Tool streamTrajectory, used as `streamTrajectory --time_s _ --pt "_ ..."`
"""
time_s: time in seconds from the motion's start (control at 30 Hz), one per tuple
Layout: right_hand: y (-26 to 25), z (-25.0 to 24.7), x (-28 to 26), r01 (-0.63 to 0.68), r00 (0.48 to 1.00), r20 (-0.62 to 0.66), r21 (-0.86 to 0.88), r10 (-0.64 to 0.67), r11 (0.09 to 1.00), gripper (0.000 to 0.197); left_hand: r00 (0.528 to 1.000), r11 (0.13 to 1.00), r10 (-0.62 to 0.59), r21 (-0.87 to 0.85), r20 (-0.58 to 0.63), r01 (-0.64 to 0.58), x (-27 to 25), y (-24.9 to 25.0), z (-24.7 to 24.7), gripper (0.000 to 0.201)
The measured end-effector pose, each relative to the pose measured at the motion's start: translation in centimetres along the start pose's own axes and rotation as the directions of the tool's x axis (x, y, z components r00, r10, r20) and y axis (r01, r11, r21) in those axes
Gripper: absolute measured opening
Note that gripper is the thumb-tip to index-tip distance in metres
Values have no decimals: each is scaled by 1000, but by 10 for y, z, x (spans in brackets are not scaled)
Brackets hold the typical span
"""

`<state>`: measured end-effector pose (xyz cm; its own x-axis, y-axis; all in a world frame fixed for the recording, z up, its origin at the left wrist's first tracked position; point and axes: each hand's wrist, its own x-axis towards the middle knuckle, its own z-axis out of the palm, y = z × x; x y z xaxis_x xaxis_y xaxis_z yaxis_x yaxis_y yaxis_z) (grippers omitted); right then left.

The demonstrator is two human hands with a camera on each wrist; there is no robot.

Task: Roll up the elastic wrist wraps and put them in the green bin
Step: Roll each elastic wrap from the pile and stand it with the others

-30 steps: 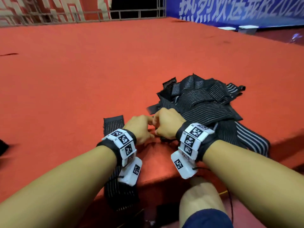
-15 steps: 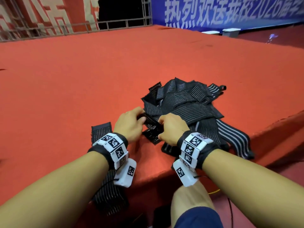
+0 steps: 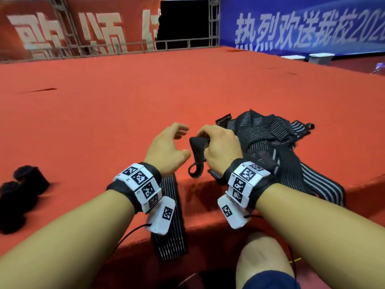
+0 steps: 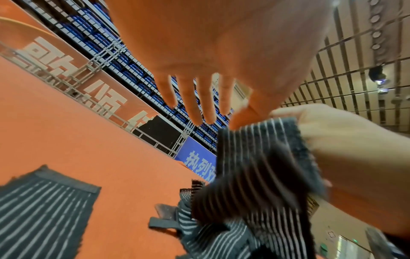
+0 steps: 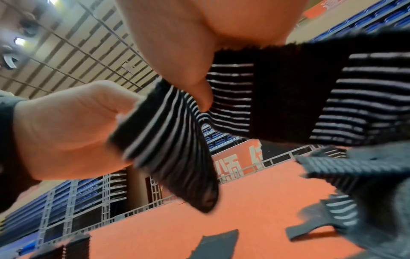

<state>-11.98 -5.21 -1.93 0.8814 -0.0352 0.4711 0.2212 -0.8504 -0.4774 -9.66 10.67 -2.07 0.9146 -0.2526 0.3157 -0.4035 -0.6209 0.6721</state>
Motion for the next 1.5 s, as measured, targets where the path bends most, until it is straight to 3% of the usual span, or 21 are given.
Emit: streamTrajectory --time_s 0.1,0.23,0.3,0.37,0.47,0.57,0.63,0.73,0.83,0.97,1.07,1.17,1.3,1.5 --pt "-20 5 0 44 998 -44 157 -37 987 16 992 994 101 -35 73 -99 -10 1 -3 53" --pt "-31 9 2 49 999 -12 186 -48 981 14 993 982 107 162 -58 -96 -13 -9 -20 15" --pt "-33 9 2 56 998 0 216 -57 975 8 986 983 112 163 -127 -91 -16 -16 -31 16" --pt "-33 9 2 28 999 29 265 -37 964 3 980 992 105 84 -171 -91 -20 -21 -40 29" --pt "-32 15 0 -39 992 127 322 -2 946 15 973 994 43 -83 -227 -63 -22 -30 -46 41" --pt "-26 28 -1 -90 977 211 228 41 969 18 969 968 40 -233 -246 -99 -23 -35 -55 46" --pt "-21 32 -2 -172 967 213 150 138 974 16 977 932 61 -338 -206 -129 -28 -30 -60 39" --pt "-21 32 0 -242 964 148 159 219 957 17 996 909 36 -412 -84 -68 -38 -19 -65 20" --pt "-29 29 4 -157 987 56 268 148 950 18 1000 869 -27 -494 -4 21 -43 -17 -67 35" --pt "-39 28 3 68 998 -33 381 -60 922 11 988 934 -73 -356 -136 20 -38 -21 -67 27" --pt "-43 29 -3 229 972 -84 515 -217 826 19 967 975 -143 -198 -210 101 -30 -30 -65 30" --pt "-44 31 -7 333 935 -76 531 -347 779 27 965 944 -225 -278 -138 180 -28 -32 -65 42" --pt "-41 28 -8 304 933 -21 586 -360 751 48 955 941 -208 -311 -212 136 -31 -34 -62 20" --pt "-43 25 -4 79 989 44 663 -144 744 36 959 934 -125 -357 -253 27 -38 -33 -66 12"
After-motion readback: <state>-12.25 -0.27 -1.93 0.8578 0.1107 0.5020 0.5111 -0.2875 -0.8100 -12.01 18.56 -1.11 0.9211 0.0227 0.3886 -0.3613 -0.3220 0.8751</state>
